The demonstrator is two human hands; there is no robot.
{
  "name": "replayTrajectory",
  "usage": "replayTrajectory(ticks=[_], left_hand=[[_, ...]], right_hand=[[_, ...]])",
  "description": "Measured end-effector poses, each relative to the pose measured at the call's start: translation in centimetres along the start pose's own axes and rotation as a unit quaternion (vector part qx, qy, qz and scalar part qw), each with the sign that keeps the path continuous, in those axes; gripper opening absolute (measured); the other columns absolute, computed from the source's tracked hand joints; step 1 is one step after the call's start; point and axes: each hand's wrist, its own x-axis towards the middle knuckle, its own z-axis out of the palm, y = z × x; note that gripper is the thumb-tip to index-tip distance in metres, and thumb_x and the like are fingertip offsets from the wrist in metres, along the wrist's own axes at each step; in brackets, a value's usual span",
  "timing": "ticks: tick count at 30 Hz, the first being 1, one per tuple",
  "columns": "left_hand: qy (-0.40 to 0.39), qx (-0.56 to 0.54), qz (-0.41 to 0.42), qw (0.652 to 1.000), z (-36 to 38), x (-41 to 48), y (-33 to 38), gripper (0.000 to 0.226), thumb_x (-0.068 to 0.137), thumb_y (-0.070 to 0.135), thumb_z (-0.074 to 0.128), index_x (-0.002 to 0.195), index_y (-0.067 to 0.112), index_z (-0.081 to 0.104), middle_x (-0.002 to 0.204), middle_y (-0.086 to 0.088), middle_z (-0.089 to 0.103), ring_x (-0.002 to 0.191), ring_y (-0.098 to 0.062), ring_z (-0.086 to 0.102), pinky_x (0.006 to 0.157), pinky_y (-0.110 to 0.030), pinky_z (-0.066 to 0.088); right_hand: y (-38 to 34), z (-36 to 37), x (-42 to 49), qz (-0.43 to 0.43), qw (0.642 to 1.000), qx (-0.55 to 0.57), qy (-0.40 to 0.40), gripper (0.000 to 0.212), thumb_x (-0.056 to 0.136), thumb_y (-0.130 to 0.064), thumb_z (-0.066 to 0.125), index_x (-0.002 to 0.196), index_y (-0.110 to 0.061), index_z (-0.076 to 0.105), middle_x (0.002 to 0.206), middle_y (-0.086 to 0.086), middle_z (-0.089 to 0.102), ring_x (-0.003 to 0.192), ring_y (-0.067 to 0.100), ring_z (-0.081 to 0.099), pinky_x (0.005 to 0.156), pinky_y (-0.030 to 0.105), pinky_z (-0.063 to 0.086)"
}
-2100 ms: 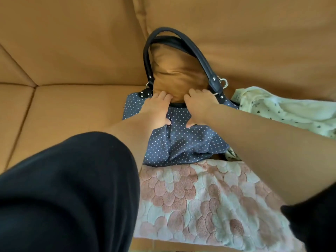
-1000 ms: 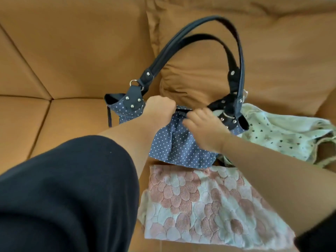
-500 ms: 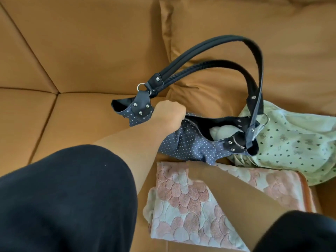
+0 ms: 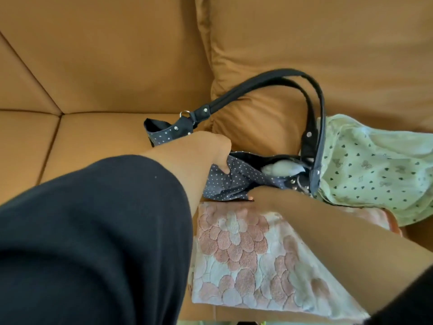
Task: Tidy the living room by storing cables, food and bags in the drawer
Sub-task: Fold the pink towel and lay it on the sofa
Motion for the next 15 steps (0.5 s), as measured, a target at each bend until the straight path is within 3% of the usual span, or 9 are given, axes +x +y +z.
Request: replayTrajectory(ticks=[2,4,6,8,9,11,13,15], left_hand=[[0.022,-0.017,-0.030,0.999,-0.8,0.2,-0.1,0.049,0.086,0.051,0.061,0.070,0.006,0.051,0.067,-0.003,0.046,0.072,-0.023,0.048,0.069,-0.035,0.042],[0.139,-0.003,-0.078,0.987,-0.6,0.1,0.2,0.040,0.084,0.046,0.066,0.094,0.009,0.060,0.087,-0.005,0.055,0.088,-0.026,0.052,0.073,-0.037,0.042],[0.341,0.118,-0.059,0.931,0.9,-0.1,0.9,0.034,0.072,0.021,0.078,0.101,0.012,0.062,0.100,-0.007,0.056,0.097,-0.027,0.053,0.074,-0.036,0.043],[0.465,0.202,0.047,0.861,2.7,-0.8,1.8,0.041,0.049,-0.003,0.075,0.084,0.012,0.060,0.081,-0.006,0.055,0.074,-0.024,0.055,0.055,-0.031,0.038],[0.459,0.211,0.110,0.856,3.5,-1.1,2.1,0.042,0.048,-0.008,0.072,0.083,0.011,0.058,0.078,-0.006,0.053,0.067,-0.022,0.052,0.050,-0.029,0.033],[0.322,0.158,0.166,0.918,5.4,-1.5,3.2,0.032,0.073,-0.004,0.061,0.101,0.011,0.052,0.089,-0.005,0.054,0.071,-0.022,0.051,0.053,-0.030,0.034],[0.134,0.099,0.108,0.980,7.1,-2.0,4.3,0.017,0.097,0.017,0.044,0.111,0.011,0.052,0.090,-0.002,0.054,0.080,-0.023,0.054,0.063,-0.032,0.040],[0.016,0.061,0.019,0.998,9.3,-1.9,4.5,0.040,0.098,0.045,0.041,0.103,0.009,0.057,0.078,0.002,0.051,0.080,-0.020,0.055,0.071,-0.030,0.045]], right_hand=[[1.1,-0.6,-0.1,0.006,0.997,0.037,0.060,0.033,0.087,-0.024,0.054,0.118,-0.014,0.051,0.111,0.003,0.059,0.104,0.025,0.058,0.091,0.036,0.049],[1.6,-0.7,-0.7,0.017,0.988,0.075,0.137,0.041,0.084,-0.024,0.055,0.124,-0.019,0.045,0.117,0.002,0.057,0.109,0.026,0.057,0.093,0.038,0.047],[1.5,-0.2,-1.8,0.032,0.987,0.075,0.141,0.032,0.087,-0.018,0.053,0.118,-0.012,0.050,0.116,0.004,0.053,0.106,0.027,0.055,0.089,0.036,0.047],[1.4,0.5,-2.7,0.049,0.992,0.045,0.104,0.019,0.090,-0.013,0.048,0.106,-0.006,0.055,0.110,0.009,0.055,0.100,0.028,0.056,0.080,0.033,0.046],[1.5,0.8,-2.8,0.058,0.994,0.039,0.081,0.016,0.090,-0.013,0.046,0.101,-0.006,0.056,0.104,0.009,0.056,0.095,0.027,0.057,0.076,0.032,0.046],[2.1,1.8,-2.7,0.066,0.996,0.041,0.054,0.009,0.089,-0.010,0.046,0.084,-0.009,0.052,0.089,0.006,0.055,0.079,0.022,0.055,0.064,0.028,0.044],[2.4,2.8,-2.7,0.062,0.997,0.029,0.045,0.011,0.088,-0.010,0.048,0.077,-0.010,0.050,0.085,0.005,0.056,0.068,0.017,0.050,0.056,0.025,0.040],[2.4,3.9,-2.7,0.037,0.998,0.027,0.046,0.017,0.090,-0.022,0.053,0.102,-0.011,0.058,0.098,0.005,0.061,0.077,0.017,0.052,0.065,0.025,0.043]])
